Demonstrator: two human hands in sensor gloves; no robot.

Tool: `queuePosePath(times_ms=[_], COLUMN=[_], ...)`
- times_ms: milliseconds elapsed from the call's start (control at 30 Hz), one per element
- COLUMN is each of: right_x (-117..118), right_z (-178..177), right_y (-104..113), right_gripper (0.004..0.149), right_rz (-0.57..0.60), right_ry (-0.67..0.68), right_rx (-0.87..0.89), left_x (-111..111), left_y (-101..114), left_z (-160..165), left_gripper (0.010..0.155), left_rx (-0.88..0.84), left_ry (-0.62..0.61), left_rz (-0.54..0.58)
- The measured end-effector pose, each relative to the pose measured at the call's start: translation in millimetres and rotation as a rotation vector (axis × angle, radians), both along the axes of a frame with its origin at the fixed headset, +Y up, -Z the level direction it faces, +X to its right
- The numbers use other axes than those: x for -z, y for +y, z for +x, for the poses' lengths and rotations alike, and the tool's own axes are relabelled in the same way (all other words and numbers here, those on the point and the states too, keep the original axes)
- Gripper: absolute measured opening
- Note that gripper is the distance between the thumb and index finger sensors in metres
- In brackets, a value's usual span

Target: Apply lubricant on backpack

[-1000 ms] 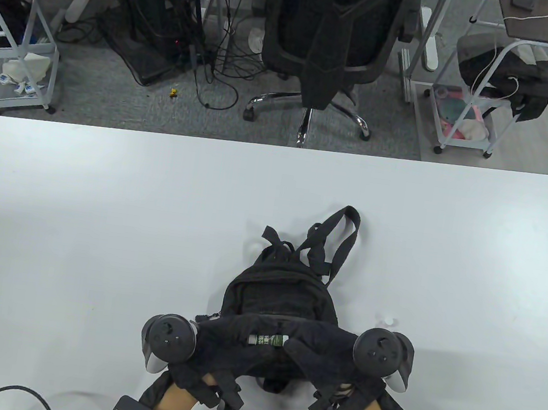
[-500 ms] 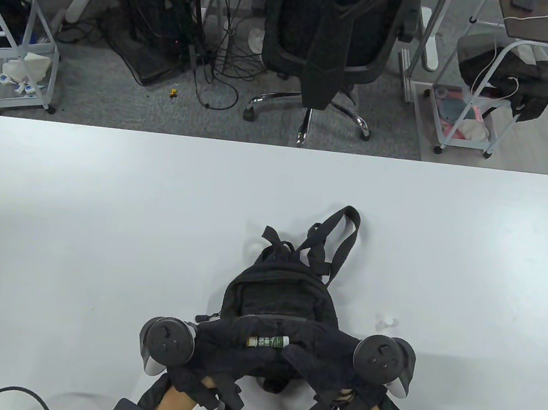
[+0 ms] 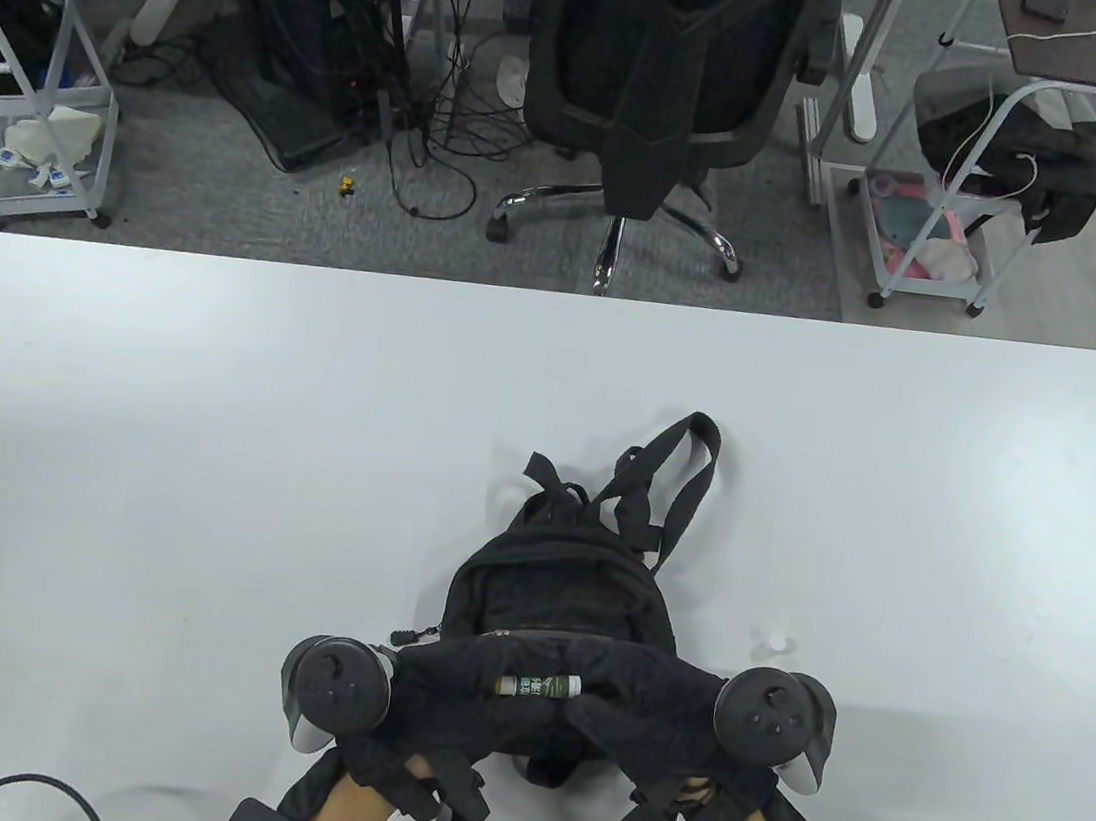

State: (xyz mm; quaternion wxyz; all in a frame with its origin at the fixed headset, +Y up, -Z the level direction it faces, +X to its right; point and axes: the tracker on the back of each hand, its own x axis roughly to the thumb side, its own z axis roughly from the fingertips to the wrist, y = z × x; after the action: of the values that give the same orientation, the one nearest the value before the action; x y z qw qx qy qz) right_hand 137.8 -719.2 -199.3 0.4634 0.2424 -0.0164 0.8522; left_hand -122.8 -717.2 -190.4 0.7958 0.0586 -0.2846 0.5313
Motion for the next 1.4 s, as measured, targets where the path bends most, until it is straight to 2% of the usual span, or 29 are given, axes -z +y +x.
queuePosePath(times_ms=[133,267,600,733,800,1000,1100,1200,1333,1400], right_x=[0,0,-2,-2,-1,4,7,8,12,15], right_z=[-2,-3,-3,2,8,32,38,35,16,1], right_y=[-3,-4,-2,3,5,11,13,15,21,24], right_gripper=[0.049,0.06,0.052,0.052,0.052,0.053,0.051,0.049,0.048,0.048], right_rz=[-0.023,-0.048,-0.055,-0.013,-0.007,0.034,0.052,0.097,0.125,0.113], right_ry=[-0.01,-0.035,-0.078,-0.116,-0.144,-0.289,-0.322,-0.372,-0.381,-0.367], right_rx=[0.006,0.013,0.019,-0.018,-0.015,-0.039,-0.104,-0.253,-0.42,-0.562], left_x=[-1,-4,-12,-9,-7,1,6,15,21,22], left_y=[1,3,2,1,0,-4,-12,-27,-39,-40], left_z=[0,3,14,14,11,0,-1,-1,-2,-3], left_gripper=[0.052,0.052,0.053,0.061,0.07,0.084,0.087,0.091,0.09,0.088], left_rx=[0.012,0.047,0.154,0.168,0.221,0.423,0.636,0.796,0.772,0.759], left_ry=[0.01,0.014,0.096,0.083,0.087,0.205,0.227,0.213,0.183,0.183], left_rz=[0.017,0.055,0.154,0.115,0.084,0.061,0.034,-0.055,-0.138,-0.152])
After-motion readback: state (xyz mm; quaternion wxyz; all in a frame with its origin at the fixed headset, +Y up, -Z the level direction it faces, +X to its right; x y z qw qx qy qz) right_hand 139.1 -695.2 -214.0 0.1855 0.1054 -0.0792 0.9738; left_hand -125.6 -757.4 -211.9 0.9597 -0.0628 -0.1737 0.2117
